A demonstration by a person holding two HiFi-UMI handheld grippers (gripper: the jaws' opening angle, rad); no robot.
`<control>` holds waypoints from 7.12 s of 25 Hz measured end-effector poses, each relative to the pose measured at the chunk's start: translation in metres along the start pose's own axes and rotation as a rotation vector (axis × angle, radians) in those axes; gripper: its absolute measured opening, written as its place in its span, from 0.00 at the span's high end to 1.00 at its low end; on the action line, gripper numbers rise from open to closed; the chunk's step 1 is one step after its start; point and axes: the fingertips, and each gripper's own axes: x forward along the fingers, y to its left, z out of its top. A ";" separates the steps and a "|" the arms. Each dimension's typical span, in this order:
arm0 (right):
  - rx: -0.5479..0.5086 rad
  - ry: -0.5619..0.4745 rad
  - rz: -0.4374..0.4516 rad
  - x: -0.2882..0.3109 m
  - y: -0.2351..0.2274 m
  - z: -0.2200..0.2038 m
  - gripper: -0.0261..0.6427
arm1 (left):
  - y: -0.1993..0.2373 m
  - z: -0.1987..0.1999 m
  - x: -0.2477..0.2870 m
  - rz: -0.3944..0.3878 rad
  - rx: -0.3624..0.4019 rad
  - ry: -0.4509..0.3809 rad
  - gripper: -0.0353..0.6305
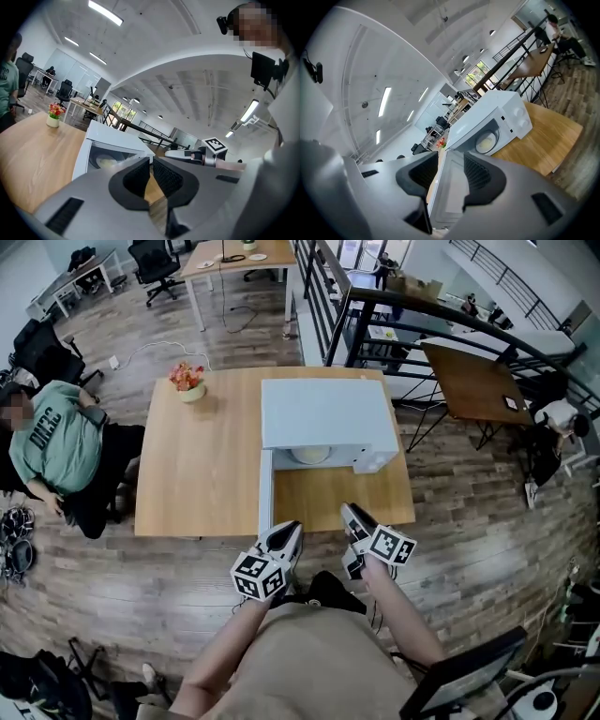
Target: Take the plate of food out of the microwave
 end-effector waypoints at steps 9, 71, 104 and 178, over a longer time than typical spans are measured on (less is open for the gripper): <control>0.052 0.018 -0.033 0.037 -0.029 0.013 0.73 | 0.005 0.013 0.014 0.063 0.013 -0.004 0.94; 0.455 0.143 -0.328 0.285 -0.252 -0.041 0.73 | 0.077 -0.011 0.090 0.491 -0.022 0.099 0.94; 0.651 0.068 -0.033 0.257 -0.221 -0.033 0.94 | 0.077 -0.018 0.092 0.448 -0.015 0.148 0.94; 0.542 0.281 0.443 0.030 -0.138 -0.004 0.94 | 0.071 -0.049 0.114 0.345 -0.030 0.159 0.94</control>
